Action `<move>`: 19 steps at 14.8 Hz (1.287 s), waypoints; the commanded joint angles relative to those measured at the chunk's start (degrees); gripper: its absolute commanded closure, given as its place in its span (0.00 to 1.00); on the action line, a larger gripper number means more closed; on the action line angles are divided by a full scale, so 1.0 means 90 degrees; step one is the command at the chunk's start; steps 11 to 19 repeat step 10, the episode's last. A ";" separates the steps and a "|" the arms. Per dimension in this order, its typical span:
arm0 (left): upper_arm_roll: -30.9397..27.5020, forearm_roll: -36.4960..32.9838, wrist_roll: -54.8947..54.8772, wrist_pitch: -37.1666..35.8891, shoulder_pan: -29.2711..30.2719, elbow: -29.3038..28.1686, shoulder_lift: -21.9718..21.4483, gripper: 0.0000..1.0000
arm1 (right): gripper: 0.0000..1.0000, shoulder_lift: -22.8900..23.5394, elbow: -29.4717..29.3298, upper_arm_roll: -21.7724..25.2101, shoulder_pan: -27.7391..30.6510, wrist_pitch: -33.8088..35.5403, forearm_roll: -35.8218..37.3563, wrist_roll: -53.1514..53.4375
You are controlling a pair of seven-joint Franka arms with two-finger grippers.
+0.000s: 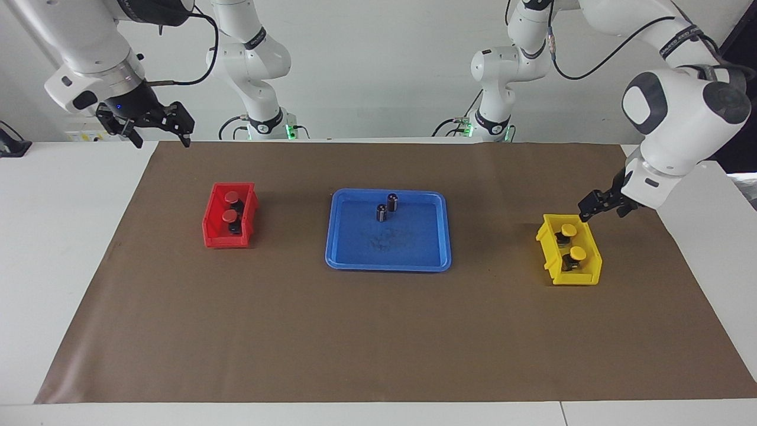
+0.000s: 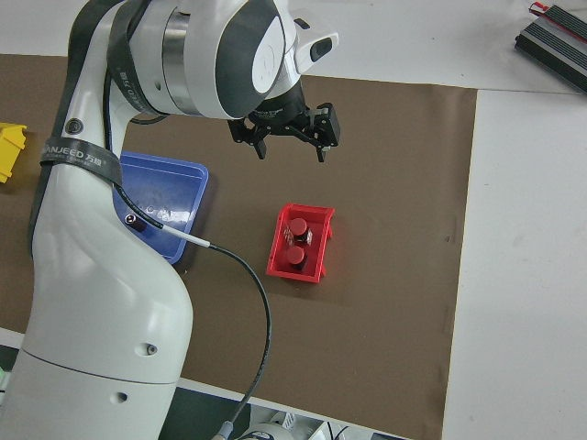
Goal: Sort red and yellow buttons by color
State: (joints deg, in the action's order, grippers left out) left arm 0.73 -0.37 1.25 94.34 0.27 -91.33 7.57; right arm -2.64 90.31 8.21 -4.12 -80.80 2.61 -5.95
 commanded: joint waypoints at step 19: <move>0.0143 0.0256 -0.0442 -0.1303 -0.0254 0.0069 -0.1153 0.00 | 0.00 -0.0126 0.0249 -0.0092 0.0067 -0.0437 0.0051 0.0046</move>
